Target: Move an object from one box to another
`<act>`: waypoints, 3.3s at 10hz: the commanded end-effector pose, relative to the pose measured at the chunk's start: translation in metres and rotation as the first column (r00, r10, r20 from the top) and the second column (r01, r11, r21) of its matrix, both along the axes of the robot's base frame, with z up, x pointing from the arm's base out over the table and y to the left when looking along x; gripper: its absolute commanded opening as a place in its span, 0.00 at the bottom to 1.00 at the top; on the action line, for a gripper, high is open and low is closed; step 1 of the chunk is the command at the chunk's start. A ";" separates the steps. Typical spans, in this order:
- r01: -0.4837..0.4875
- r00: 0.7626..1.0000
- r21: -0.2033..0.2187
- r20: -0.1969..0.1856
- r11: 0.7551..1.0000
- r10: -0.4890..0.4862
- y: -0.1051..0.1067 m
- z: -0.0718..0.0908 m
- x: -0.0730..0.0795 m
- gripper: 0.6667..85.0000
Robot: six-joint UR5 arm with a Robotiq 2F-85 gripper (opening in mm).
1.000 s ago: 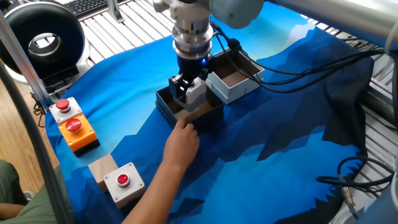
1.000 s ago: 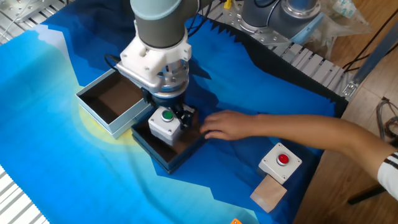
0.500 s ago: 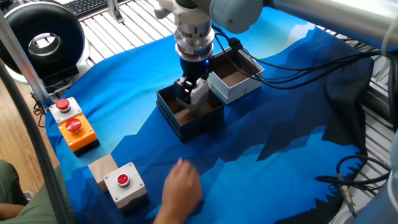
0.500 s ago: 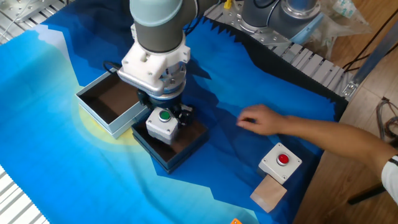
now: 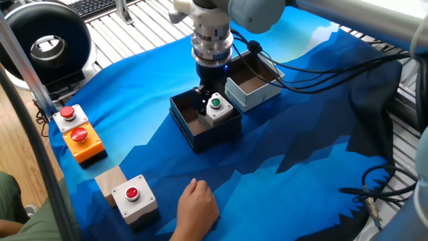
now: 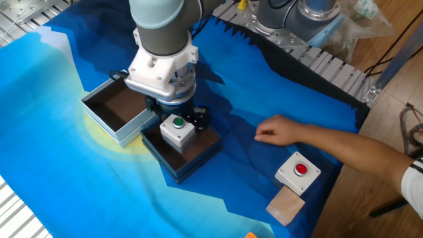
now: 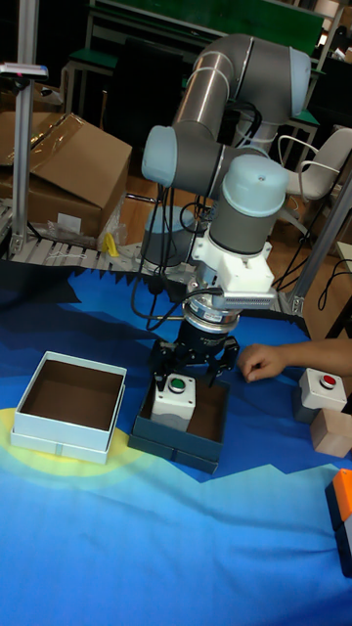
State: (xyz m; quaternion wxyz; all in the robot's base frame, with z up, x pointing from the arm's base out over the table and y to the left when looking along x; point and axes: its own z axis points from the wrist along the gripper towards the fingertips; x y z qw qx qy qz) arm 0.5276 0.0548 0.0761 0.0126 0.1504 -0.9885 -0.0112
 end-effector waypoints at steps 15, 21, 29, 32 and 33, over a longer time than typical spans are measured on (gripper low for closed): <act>0.122 0.992 -0.011 0.022 0.993 -0.121 -0.151 0.030 0.023 0.00; 0.214 0.977 0.011 0.013 0.977 -0.214 -0.097 0.080 0.007 0.00; 0.110 0.988 -0.015 0.112 0.994 -0.108 -0.107 0.139 0.020 0.00; 0.242 0.966 0.002 0.092 0.970 -0.242 -0.088 0.155 0.020 0.00; 0.259 0.964 0.013 0.065 0.966 -0.259 -0.083 0.154 0.016 0.00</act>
